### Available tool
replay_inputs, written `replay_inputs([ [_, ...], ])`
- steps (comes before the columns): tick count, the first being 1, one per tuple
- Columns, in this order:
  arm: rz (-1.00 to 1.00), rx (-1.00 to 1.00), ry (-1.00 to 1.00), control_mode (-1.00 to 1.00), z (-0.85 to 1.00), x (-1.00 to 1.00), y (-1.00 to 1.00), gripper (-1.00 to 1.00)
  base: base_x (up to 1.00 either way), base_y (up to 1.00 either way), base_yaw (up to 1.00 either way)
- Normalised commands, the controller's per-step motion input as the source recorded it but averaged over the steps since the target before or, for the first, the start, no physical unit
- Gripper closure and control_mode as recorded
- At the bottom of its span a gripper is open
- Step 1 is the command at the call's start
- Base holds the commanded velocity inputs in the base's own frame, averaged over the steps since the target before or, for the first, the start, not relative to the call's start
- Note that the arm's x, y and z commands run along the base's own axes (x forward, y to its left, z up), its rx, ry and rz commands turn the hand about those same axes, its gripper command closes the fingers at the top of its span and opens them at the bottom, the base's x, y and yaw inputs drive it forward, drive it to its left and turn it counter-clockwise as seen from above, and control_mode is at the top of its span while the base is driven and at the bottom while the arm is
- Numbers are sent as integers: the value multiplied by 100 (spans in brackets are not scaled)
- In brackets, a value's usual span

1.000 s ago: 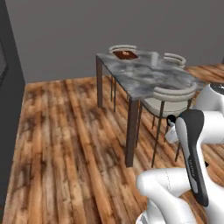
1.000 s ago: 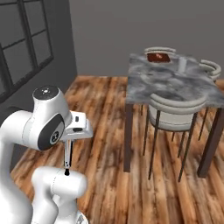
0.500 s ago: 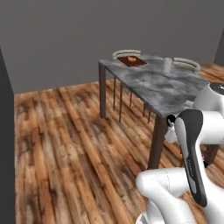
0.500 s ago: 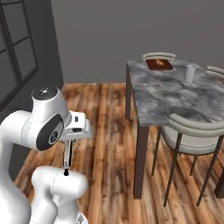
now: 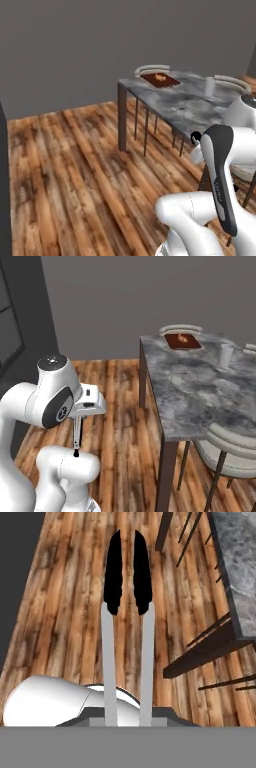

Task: Take the tongs from the drawer on the right and place them on the dining counter next to the tray containing the hot dog.

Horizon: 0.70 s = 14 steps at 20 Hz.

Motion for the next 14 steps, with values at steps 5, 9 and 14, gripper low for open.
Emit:
replay_inputs([
  [5, 0, 0, 0, 100, 0, 0, 0, 100, 100, 31, -8],
  [9, 0, 0, 0, 100, 0, 0, 0, 100, 100, 24, -7],
  [14, 0, 0, 0, 100, 0, 0, 0, 100, 100, 22, -5],
])
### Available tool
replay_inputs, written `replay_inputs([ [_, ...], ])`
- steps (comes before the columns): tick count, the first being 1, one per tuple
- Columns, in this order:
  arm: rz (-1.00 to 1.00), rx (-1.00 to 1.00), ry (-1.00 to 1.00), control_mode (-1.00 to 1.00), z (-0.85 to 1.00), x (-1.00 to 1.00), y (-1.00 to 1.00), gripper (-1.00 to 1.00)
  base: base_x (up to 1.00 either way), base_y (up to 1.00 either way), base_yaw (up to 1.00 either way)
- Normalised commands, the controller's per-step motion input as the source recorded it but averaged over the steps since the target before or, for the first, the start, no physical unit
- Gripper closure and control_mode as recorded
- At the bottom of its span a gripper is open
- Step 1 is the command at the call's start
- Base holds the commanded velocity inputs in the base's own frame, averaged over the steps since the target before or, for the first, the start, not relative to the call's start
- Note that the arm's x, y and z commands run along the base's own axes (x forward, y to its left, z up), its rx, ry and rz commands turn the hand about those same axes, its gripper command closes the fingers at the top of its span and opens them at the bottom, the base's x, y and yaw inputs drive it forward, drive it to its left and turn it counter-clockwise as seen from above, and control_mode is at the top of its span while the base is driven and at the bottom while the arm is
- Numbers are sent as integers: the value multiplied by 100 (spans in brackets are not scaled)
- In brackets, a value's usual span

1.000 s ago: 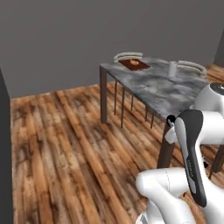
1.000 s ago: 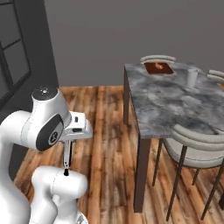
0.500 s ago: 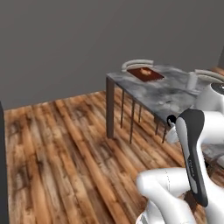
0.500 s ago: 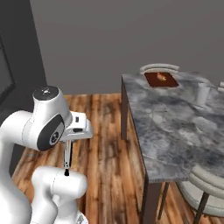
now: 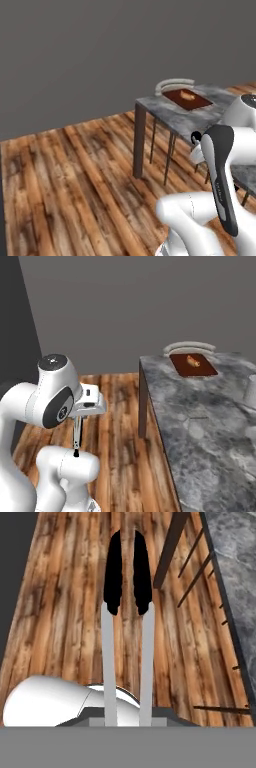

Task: Take the tongs from the drawer on the right and place them on the dining counter next to the tray containing the hot dog.

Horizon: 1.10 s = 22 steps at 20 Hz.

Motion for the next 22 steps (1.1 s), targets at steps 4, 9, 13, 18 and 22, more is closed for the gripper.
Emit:
replay_inputs([
  [4, 0, 0, 0, 100, 0, 0, 0, 100, 100, 21, -7],
  [9, 0, 0, 0, 100, 0, 0, 0, 100, 100, 5, -5],
  [13, 0, 0, 0, 100, 0, 0, 0, 100, 100, -1, -3],
  [18, 0, 0, 0, 100, 0, 0, 0, 100, 100, -3, -3],
  [22, 0, 0, 0, 100, 0, 0, 0, 100, 41, -17, -7],
])
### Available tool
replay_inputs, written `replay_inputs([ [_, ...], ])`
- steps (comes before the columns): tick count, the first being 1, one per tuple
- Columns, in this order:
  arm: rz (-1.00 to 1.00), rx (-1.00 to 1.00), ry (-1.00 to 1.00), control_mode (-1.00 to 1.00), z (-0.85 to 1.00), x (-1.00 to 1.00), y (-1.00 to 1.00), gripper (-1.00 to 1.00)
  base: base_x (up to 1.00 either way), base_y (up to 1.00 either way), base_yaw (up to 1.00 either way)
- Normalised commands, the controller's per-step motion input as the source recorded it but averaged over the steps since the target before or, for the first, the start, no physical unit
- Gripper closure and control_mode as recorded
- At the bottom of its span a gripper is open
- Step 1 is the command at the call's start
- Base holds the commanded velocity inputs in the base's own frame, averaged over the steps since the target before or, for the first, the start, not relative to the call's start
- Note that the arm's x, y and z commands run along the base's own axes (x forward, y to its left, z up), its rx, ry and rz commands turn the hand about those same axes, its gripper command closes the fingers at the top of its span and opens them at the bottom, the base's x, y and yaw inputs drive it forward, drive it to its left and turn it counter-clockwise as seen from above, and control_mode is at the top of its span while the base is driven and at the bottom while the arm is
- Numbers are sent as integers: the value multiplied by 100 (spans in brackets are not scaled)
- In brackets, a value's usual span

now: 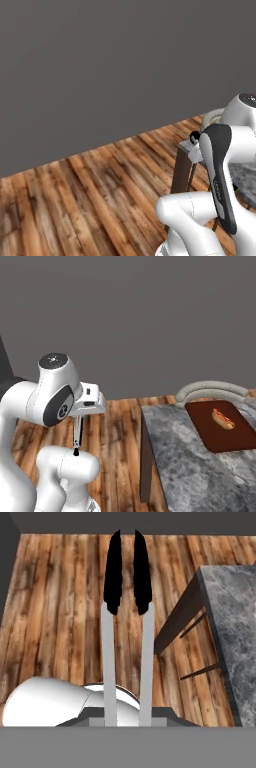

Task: Take the tongs from the drawer on the right and place them on the dining counter next to the tray containing the hot dog.

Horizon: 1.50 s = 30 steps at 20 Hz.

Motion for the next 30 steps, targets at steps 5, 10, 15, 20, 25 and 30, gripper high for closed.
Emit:
replay_inputs([
  [5, 0, 0, 0, 100, 0, 0, 0, 100, 0, 0, -2],
  [10, 0, 0, 0, 100, 0, 0, 0, 100, 13, 0, -16],
  [15, 0, 0, 0, 100, 0, 0, 0, 100, 32, -10, -48],
  [20, 0, 0, 0, 100, 0, 0, 0, 100, 55, -1, -43],
  [25, 0, 0, 0, 100, 0, 0, 0, 100, 82, 0, -8],
  [30, 0, 0, 0, 100, 0, 0, 0, 100, 46, -5, 0],
])
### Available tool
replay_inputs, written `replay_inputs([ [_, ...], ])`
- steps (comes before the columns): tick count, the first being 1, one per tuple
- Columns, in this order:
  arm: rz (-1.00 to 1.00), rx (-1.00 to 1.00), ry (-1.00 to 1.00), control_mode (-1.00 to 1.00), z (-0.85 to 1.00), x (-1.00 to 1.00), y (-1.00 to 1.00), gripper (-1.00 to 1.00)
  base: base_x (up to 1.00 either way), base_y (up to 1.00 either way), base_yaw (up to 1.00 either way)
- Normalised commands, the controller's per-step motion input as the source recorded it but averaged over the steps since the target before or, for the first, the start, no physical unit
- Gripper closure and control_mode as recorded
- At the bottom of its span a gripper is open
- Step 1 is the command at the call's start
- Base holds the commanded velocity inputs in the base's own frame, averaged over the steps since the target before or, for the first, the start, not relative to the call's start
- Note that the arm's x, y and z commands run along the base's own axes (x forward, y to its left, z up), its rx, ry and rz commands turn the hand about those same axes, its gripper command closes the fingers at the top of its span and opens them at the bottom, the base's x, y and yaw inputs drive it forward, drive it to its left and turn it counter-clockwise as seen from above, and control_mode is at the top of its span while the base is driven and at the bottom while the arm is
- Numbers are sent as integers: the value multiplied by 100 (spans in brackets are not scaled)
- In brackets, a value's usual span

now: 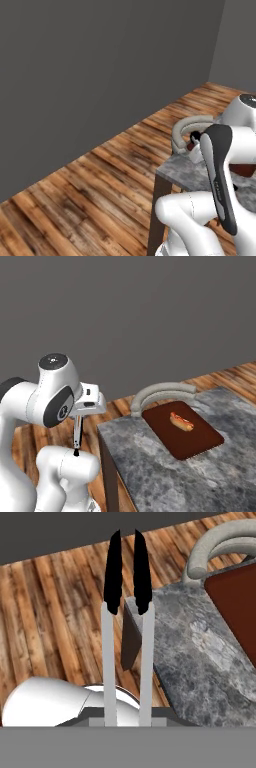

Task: Take the tongs from the drawer on the right and place them on the dining counter next to the tray containing the hot dog.

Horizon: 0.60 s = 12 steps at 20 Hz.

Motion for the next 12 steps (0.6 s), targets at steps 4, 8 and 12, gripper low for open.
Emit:
replay_inputs([
  [4, 0, 0, 0, 100, 0, 0, 0, 100, 0, 0, 0],
  [8, 0, 0, 0, 100, 0, 0, 0, 100, 0, 0, 0],
  [12, 0, 0, 0, 100, 0, 0, 0, 100, 0, 0, 0],
])
